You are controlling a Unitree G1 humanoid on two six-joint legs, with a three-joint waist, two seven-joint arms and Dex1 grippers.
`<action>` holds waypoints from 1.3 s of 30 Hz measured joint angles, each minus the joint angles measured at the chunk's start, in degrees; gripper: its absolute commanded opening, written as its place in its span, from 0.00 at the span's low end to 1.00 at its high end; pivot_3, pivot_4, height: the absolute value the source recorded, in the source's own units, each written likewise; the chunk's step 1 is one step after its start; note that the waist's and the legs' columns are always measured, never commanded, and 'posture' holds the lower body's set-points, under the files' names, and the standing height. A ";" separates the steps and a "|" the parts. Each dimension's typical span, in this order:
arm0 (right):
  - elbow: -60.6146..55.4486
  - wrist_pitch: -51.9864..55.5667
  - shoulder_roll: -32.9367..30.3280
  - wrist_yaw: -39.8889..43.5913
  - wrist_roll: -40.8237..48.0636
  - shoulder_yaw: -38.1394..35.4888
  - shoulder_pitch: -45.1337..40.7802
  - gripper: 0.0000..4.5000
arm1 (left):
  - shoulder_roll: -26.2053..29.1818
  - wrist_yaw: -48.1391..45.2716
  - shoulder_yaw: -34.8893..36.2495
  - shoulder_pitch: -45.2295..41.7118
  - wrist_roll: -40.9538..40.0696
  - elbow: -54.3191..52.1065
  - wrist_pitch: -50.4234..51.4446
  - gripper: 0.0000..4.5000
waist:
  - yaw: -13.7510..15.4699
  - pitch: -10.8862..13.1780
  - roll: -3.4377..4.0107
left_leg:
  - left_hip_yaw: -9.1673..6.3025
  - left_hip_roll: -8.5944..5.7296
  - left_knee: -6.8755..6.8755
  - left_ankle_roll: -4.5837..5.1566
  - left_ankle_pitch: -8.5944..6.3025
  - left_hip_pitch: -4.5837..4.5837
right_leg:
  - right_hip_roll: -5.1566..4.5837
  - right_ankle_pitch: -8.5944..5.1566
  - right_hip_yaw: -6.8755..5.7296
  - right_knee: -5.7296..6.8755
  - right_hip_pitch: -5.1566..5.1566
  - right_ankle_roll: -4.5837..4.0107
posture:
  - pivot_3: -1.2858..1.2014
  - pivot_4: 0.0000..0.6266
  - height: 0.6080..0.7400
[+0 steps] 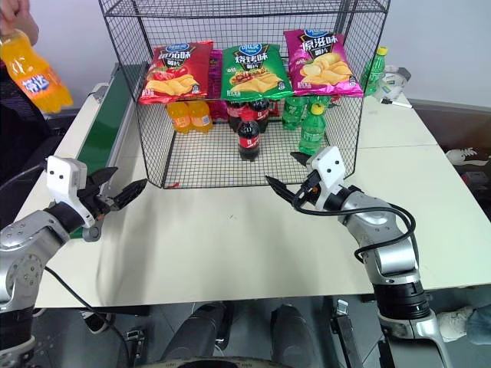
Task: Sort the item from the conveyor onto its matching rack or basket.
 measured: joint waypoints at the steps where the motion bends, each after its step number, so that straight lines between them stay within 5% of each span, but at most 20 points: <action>1: 0.50 -0.20 0.04 0.00 -0.25 0.02 -0.58 1.00 | -0.17 0.23 0.00 -0.01 0.12 0.46 -0.42 1.00 | -0.01 0.00 0.00 | 0.00 0.00 0.00 0.00 0.00 0.00 | 0.00 0.00 0.00 0.00 0.00 0.00 | 0.52 0.24 1.00; 39: 1.26 -1.80 2.12 0.37 -1.29 2.31 -0.80 1.00 | -3.01 10.44 4.64 -0.01 4.17 4.16 -5.38 1.00 | -0.03 0.00 0.00 | 0.00 -0.01 -0.01 0.00 0.00 0.01 | 0.01 0.08 0.00 0.01 -0.01 0.15 | 0.52 0.24 1.00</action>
